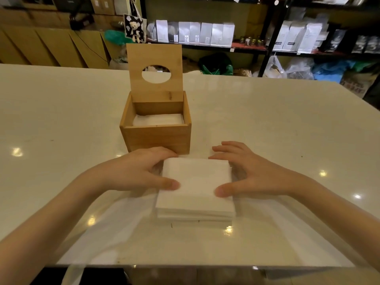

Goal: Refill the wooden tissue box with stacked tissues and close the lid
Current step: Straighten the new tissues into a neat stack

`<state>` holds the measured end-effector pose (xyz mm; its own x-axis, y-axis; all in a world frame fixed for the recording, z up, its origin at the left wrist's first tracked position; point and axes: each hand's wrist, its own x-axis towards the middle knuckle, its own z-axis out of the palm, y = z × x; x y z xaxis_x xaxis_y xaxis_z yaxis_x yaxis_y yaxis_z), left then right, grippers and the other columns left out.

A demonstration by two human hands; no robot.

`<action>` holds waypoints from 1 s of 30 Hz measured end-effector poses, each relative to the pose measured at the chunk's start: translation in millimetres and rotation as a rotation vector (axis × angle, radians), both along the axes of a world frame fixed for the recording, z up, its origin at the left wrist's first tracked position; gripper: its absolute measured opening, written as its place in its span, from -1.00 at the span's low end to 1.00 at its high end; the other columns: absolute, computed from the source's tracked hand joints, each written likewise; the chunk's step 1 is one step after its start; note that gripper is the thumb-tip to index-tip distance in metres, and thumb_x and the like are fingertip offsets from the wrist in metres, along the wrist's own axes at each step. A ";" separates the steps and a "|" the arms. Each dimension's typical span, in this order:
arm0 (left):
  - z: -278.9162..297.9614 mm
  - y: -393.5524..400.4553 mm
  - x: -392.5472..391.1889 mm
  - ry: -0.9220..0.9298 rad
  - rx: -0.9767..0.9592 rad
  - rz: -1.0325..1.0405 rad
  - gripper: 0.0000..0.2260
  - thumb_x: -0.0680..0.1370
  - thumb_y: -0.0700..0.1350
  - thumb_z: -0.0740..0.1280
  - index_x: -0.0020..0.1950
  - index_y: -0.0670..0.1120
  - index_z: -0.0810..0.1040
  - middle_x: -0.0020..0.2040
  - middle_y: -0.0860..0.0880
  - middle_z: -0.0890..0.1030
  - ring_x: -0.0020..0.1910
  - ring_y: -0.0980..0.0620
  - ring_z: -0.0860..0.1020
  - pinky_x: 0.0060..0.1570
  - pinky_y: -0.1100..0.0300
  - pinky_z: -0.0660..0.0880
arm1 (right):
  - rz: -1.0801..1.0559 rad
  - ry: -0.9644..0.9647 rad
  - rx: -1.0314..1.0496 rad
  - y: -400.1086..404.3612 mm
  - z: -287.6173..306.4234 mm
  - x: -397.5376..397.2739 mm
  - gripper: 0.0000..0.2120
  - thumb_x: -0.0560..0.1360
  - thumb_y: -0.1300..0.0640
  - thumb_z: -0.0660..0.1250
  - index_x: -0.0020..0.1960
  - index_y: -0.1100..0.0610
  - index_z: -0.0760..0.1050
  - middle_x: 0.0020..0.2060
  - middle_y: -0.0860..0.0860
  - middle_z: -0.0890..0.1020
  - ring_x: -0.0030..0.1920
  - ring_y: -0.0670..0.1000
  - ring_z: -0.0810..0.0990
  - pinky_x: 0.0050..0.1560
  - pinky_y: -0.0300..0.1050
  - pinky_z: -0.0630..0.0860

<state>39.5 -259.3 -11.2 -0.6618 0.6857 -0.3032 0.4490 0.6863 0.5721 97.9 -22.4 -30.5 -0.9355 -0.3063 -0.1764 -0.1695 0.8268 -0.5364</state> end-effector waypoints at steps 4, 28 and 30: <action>-2.2 2.9 -1.8 -0.012 -0.079 -0.066 -0.47 0.42 0.12 0.34 0.36 0.15 0.30 0.29 0.32 0.25 0.25 0.31 0.23 0.21 0.38 0.16 | 0.042 -0.044 -0.006 -2.3 1.4 -0.9 -0.34 0.27 -0.21 0.43 0.32 -0.14 0.33 0.44 -0.20 0.16 0.42 -0.25 -0.09 0.44 -0.16 -0.01; 10.3 9.1 5.5 -0.024 -0.044 -0.045 -0.79 0.39 0.03 0.42 -0.07 0.11 0.43 -0.08 0.12 0.54 -0.10 0.12 0.51 -0.20 0.29 0.45 | 0.092 -0.167 0.025 -15.1 31.0 -5.8 -0.76 0.30 -0.07 0.47 -0.18 0.05 0.51 -0.22 -0.09 0.57 -0.18 -0.09 0.53 -0.21 -0.19 0.44; 11.2 9.2 3.1 -0.044 -0.021 -0.013 -0.74 0.35 0.01 0.46 -0.07 0.13 0.44 -0.08 0.13 0.55 -0.09 0.12 0.53 -0.19 0.27 0.49 | 0.104 -0.171 -0.005 -12.6 32.1 -7.7 -0.78 0.30 -0.05 0.47 -0.19 0.05 0.52 -0.21 -0.07 0.59 -0.17 -0.09 0.55 -0.21 -0.23 0.45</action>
